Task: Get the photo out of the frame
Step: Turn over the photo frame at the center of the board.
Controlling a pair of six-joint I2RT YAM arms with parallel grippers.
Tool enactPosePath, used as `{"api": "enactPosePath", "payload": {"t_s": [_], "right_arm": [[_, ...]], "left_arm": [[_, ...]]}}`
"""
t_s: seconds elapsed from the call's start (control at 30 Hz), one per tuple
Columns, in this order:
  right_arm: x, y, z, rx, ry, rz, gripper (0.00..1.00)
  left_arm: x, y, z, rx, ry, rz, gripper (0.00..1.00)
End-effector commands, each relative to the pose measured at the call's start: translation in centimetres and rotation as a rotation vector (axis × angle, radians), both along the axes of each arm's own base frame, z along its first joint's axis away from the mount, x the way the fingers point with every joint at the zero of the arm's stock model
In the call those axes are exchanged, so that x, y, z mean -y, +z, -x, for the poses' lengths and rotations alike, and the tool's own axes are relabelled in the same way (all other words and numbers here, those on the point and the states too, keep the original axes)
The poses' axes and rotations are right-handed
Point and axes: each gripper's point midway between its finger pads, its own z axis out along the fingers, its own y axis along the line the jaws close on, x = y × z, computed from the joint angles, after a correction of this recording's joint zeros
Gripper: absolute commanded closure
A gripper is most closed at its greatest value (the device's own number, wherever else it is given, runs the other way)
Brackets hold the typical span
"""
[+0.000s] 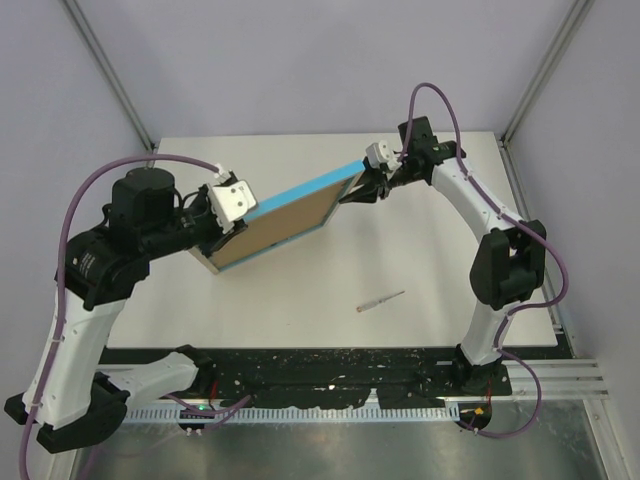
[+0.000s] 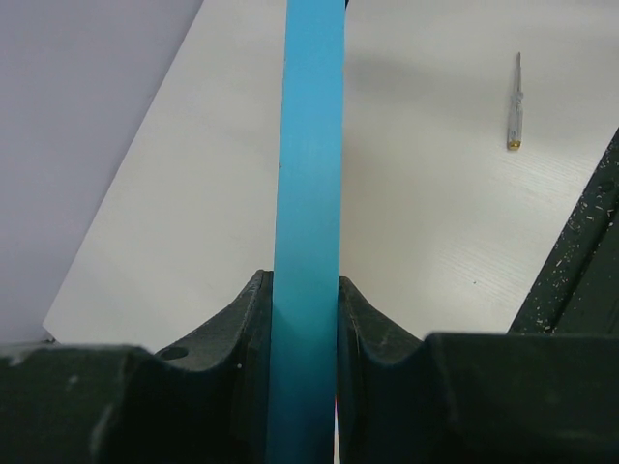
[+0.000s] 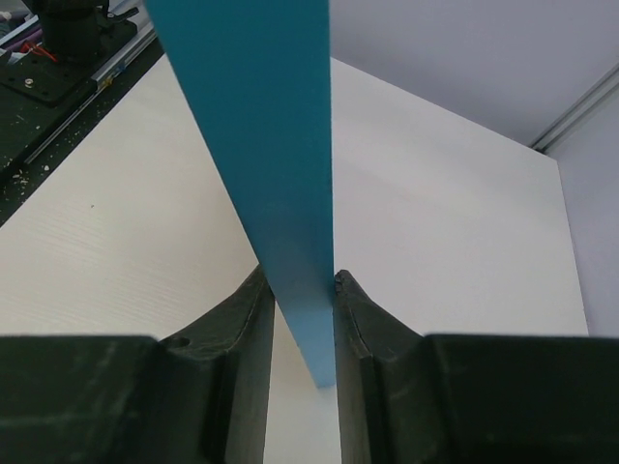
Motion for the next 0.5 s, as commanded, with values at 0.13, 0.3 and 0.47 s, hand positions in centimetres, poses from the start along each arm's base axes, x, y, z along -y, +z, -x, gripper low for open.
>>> {"api": "enactPosePath", "payload": {"t_s": [0.13, 0.3, 0.47], "right_arm": [[0.4, 5.2, 3.5, -0.098, -0.014, 0.038, 0.92], [0.6, 6.5, 3.2, -0.082, -0.089, 0.075, 0.92], [1.1, 7.6, 3.2, -0.108, -0.194, 0.107, 0.92]], "left_arm": [[-0.8, 2.7, -2.8, 0.112, 0.133, 0.09, 0.84], [-1.0, 2.1, -3.3, 0.11, 0.15, 0.078, 0.68], [-1.2, 2.0, -3.6, 0.119, 0.169, 0.08, 0.52]]}}
